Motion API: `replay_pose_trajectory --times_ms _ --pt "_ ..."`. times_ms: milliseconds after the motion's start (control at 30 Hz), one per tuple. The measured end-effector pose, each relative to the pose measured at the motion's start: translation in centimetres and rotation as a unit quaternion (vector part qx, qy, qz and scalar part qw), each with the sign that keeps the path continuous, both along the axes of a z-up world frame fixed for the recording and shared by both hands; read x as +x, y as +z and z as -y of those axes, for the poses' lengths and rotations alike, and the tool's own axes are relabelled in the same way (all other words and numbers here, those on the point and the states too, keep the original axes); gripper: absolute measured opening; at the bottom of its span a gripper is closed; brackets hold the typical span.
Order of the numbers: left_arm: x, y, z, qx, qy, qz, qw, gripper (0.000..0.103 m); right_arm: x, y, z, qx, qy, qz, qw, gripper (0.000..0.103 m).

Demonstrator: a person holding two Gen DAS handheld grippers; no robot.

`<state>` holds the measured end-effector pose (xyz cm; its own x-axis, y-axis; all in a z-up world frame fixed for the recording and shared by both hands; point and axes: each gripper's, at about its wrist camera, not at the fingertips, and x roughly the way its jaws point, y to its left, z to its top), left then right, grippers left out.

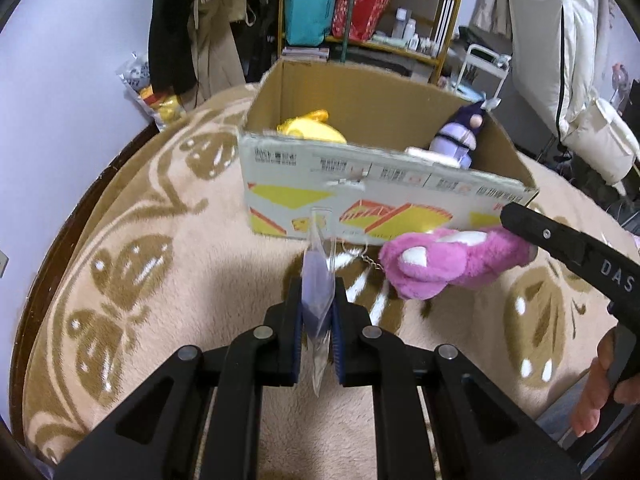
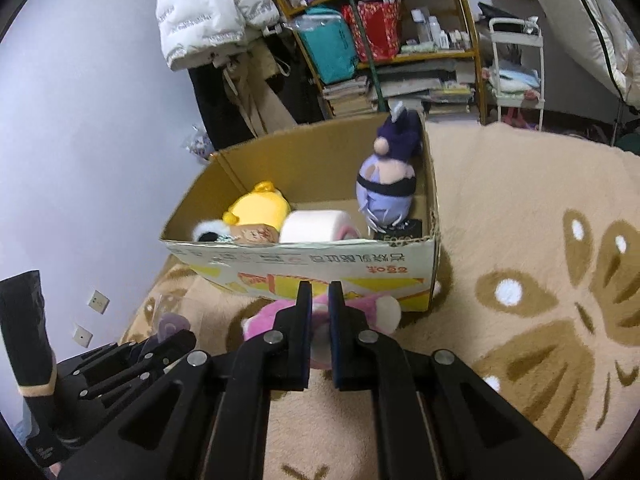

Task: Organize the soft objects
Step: 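Lift the clear bag with the left tool while the right tool carries the pink plush to the box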

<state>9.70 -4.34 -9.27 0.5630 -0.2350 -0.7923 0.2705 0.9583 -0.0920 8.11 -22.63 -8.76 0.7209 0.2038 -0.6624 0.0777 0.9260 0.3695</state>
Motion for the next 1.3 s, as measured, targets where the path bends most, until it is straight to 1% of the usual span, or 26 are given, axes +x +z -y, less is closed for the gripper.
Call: replay_pose_trajectory --times_ms 200,233,333,433,533,633,700,767,800,833,867,900,933,967,1000,1033,1067,1100,1200,1300 --pt "0.6 0.6 -1.1 -0.008 0.006 0.024 0.9997 0.011 -1.6 2.1 -0.5 -0.012 0.004 0.036 0.999 0.005" --pt "0.5 0.8 -1.1 -0.009 0.007 0.028 0.9996 0.011 -1.8 2.4 -0.4 -0.011 0.005 0.041 0.999 0.001" --pt "0.4 1.5 -1.3 -0.011 0.006 0.043 0.999 0.011 -2.6 3.9 -0.2 -0.006 0.003 0.063 0.998 0.001" --pt "0.3 2.2 -1.2 -0.012 0.002 0.058 0.9982 0.011 -3.0 4.9 0.1 -0.012 0.004 0.077 0.997 0.001" --pt "0.4 2.1 -1.1 -0.011 0.004 0.055 0.9984 0.011 -2.7 4.5 0.6 -0.002 0.0 0.066 0.998 0.001" --pt "0.6 1.8 -1.1 -0.007 0.007 0.05 0.9987 0.011 -2.0 3.1 0.8 -0.001 0.005 0.026 1.0 0.001" --pt "0.7 1.7 -1.2 -0.006 0.01 0.048 0.9988 0.011 -1.7 2.3 1.0 0.0 0.006 0.002 1.0 0.003" --pt "0.7 1.5 -1.3 -0.005 0.012 0.046 0.9988 0.012 -1.7 1.6 1.0 -0.006 0.007 -0.018 1.0 0.009" --pt "0.7 1.5 -1.3 -0.005 0.012 0.046 0.9989 0.012 -1.8 1.4 1.0 -0.01 0.008 -0.023 1.0 0.01" --pt "0.8 1.4 -1.4 -0.005 0.013 0.045 0.9989 0.012 -1.8 1.2 0.9 -0.013 0.012 -0.029 0.999 0.02" --pt "0.8 1.4 -1.4 -0.004 0.014 0.044 0.9989 0.012 -1.9 1.0 0.8 -0.016 0.016 -0.036 0.999 0.036" --pt "0.8 1.4 -1.4 -0.005 0.014 0.044 0.9989 0.012 -2.0 0.8 0.7 -0.019 0.019 -0.042 0.999 0.045" --pt "0.8 1.4 -1.4 -0.005 0.015 0.044 0.9989 0.012 -2.1 0.6 0.6 -0.021 0.023 -0.047 0.998 0.059" --pt "0.8 1.4 -1.5 -0.007 0.015 0.043 0.9989 0.012 -2.2 0.4 0.5 -0.023 0.025 -0.052 0.998 0.063" --pt "0.8 1.4 -1.5 -0.007 0.016 0.043 0.9989 0.012 -2.3 0.1 0.4 -0.027 0.028 -0.057 0.998 0.065" --pt "0.8 1.3 -1.5 -0.007 0.016 0.043 0.9989 0.012 -2.2 -0.2 0.2 -0.033 0.032 -0.067 0.997 0.068" --pt "0.8 1.3 -1.6 -0.007 0.016 0.043 0.9989 0.012 -2.1 -0.7 0.1 -0.038 0.038 -0.079 0.995 0.074" --pt "0.8 1.3 -1.6 -0.007 0.016 0.044 0.9989 0.012 -1.9 -1.2 0.0 -0.041 0.041 -0.091 0.994 0.076" --pt "0.8 1.4 -1.6 -0.006 0.015 0.043 0.9989 0.012 -1.3 -2.9 -0.4 -0.056 0.05 -0.124 0.989 0.077" --pt "0.8 1.4 -1.5 -0.008 0.015 0.043 0.9989 0.012 -0.6 -4.3 -0.8 -0.083 0.058 -0.151 0.983 0.081"
